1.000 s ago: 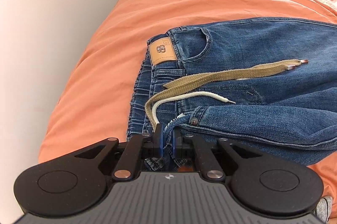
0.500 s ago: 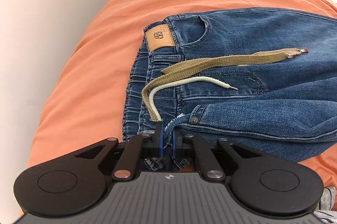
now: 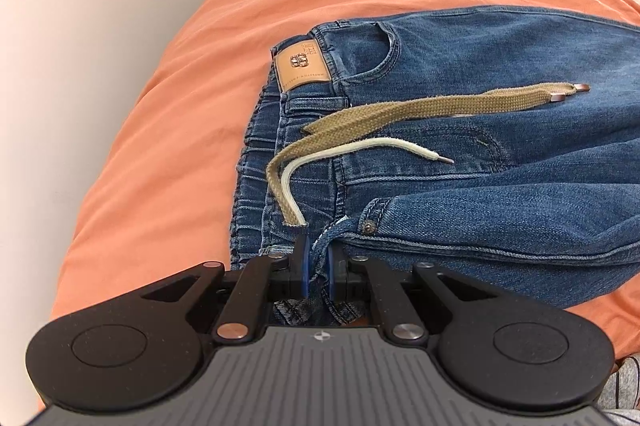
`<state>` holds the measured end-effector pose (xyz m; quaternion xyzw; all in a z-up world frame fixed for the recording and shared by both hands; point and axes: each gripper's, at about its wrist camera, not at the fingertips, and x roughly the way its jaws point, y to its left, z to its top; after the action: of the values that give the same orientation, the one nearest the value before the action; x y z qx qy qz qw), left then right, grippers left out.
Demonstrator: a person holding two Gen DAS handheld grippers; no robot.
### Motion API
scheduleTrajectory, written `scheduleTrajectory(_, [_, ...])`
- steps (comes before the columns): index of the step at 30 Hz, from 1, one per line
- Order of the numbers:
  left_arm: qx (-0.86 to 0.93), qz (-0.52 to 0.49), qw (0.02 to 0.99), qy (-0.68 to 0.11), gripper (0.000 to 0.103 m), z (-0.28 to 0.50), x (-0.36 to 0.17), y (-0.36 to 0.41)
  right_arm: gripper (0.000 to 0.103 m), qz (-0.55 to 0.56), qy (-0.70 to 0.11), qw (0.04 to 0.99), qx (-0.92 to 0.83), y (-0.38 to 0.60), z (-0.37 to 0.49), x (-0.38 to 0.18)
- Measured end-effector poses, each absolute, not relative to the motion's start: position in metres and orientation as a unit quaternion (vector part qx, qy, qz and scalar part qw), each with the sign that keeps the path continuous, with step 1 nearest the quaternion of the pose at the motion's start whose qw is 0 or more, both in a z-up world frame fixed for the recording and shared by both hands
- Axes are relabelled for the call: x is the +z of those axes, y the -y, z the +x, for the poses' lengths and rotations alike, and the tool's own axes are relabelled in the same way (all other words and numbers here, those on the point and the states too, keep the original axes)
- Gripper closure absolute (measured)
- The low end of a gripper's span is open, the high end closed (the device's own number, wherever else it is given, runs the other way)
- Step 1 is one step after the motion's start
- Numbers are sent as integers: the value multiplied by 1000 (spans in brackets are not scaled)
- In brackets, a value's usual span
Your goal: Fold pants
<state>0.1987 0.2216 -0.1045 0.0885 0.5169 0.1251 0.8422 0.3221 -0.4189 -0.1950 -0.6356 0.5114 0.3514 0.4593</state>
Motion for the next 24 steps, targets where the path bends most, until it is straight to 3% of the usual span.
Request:
scheduleTrajectory(1, [126,90,840,-520,94,201,-106,-221,87,-623,-529,455,354,418,326,-198])
scheduleTrajectory(5, [125,90,835,-528,93,206,-109,-222,97,-602,-542,472,348,422,328,-193])
scheduleTrajectory(6, [124,88,835,-529,93,206,-109,-223,103,-598,-540,482,345,426,324,-186])
scheduleTrajectory(17, [123,65,855,-500,94,187,-105,-225,103,-600,-456,608,251,465,195,-104])
scheduleTrajectory(24, [118,46,868,-480,94,170,-100,-228,103,-548,-472,653,225,467,130,-93])
